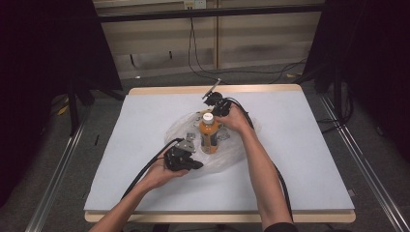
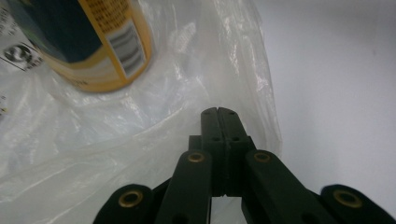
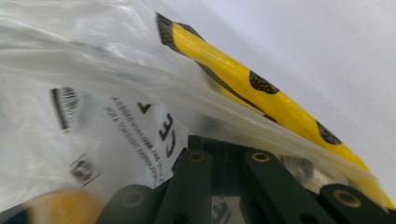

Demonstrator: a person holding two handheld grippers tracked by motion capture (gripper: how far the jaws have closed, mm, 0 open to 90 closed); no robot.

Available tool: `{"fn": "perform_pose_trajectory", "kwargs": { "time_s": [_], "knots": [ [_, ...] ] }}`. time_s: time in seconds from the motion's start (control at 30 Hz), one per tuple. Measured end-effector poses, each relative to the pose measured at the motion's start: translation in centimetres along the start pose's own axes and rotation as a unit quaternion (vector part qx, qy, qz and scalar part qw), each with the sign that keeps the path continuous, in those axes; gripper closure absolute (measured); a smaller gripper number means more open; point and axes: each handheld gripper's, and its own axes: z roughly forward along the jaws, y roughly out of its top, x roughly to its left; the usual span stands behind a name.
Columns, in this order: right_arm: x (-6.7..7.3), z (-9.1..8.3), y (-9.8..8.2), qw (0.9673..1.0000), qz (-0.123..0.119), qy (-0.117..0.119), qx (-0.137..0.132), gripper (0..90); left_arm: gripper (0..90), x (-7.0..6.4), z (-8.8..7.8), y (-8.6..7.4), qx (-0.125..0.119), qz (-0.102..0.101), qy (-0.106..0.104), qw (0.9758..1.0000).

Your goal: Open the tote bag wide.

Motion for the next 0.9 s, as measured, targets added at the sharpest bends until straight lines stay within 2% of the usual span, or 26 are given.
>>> {"fn": "perform_pose_trajectory", "kwargs": {
  "time_s": [0.07, 0.13, 0.2, 0.27, 0.3, 0.4, 0.43, 0.47, 0.5, 0.53, 0.57, 0.6, 0.63, 0.67, 0.73, 0.83, 0.87, 0.9],
  "knots": [
    [0.2, -0.4, 0.0, 1.0000, -0.004, 0.005, -0.003, 90.0, 90.0, 0.0, -0.1, 0.0, -0.008, -0.001, 0.000, 1.0000],
    [0.5, -1.6, -0.2, 0.9997, -0.010, 0.010, -0.018, 90.0, 90.0, 0.0, -0.4, 0.1, -0.019, -0.001, 0.015, 0.9997],
    [0.5, -2.0, -0.3, 0.9996, -0.010, 0.015, -0.023, 90.0, 90.0, 0.0, -0.6, 0.2, -0.018, -0.005, 0.015, 0.9997],
    [0.5, -2.9, -0.8, 0.9991, -0.006, 0.016, -0.040, 90.0, 90.0, -0.1, -1.0, 0.3, -0.044, -0.014, 0.012, 0.9989],
    [0.5, -3.3, -1.0, 0.9988, -0.005, 0.012, -0.047, 90.0, 90.0, 0.0, -1.2, 0.3, -0.052, -0.012, 0.011, 0.9985],
    [0.6, -4.0, -1.2, 0.9983, -0.008, 0.014, -0.056, 90.0, 90.0, -0.1, -1.4, 0.4, -0.058, -0.017, 0.010, 0.9981],
    [0.7, -4.4, -1.3, 0.9981, -0.006, 0.009, -0.061, 90.0, 90.0, -0.2, -1.4, 0.4, -0.067, -0.019, 0.008, 0.9975],
    [0.8, -4.7, -1.4, 0.9979, -0.007, 0.009, -0.064, 90.0, 90.0, -0.1, -1.6, 0.5, -0.065, -0.014, 0.005, 0.9978],
    [0.9, -5.1, -1.6, 0.9973, -0.019, 0.001, -0.072, 90.0, 90.0, -0.2, -1.6, 0.5, -0.072, -0.014, 0.007, 0.9973],
    [1.0, -6.0, -1.8, 0.9953, -0.017, 0.009, -0.095, 90.0, 90.0, -0.2, -1.8, 0.6, -0.075, -0.017, 0.006, 0.9970],
    [1.0, -6.0, -1.8, 0.9953, -0.017, 0.009, -0.095, 90.0, 90.0, -0.2, -2.0, 0.6, -0.076, -0.016, 0.008, 0.9970],
    [1.1, -6.7, -2.1, 0.9935, -0.022, 0.010, -0.111, 90.0, 90.0, -0.2, -2.1, 0.6, -0.082, -0.017, 0.012, 0.9964],
    [1.1, -6.7, -2.1, 0.9935, -0.022, 0.010, -0.111, 90.0, 90.0, -0.2, -2.3, 0.6, -0.084, -0.017, 0.011, 0.9962],
    [1.2, -7.2, -2.7, 0.9927, -0.022, 0.014, -0.118, 90.0, 90.0, -0.3, -2.6, 0.5, -0.090, -0.020, 0.021, 0.9956],
    [1.4, -7.7, -3.5, 0.9917, -0.029, 0.007, -0.125, 90.0, 90.0, -0.4, -2.7, 0.3, -0.093, -0.015, 0.021, 0.9953],
    [1.5, -8.3, -4.6, 0.9899, -0.022, 0.004, -0.140, 90.0, 87.3, -0.4, -2.7, 0.1, -0.096, -0.023, 0.025, 0.9948],
    [1.4, -8.6, -5.1, 0.9885, -0.021, 0.007, -0.150, 90.0, 86.6, -0.4, -2.8, 0.0, -0.103, -0.022, 0.026, 0.9941],
    [1.5, -9.1, -6.1, 0.9859, -0.009, 0.012, -0.167, 89.8, 81.3, -0.4, -2.9, -0.1, -0.106, -0.024, 0.030, 0.9936]
  ]
}}
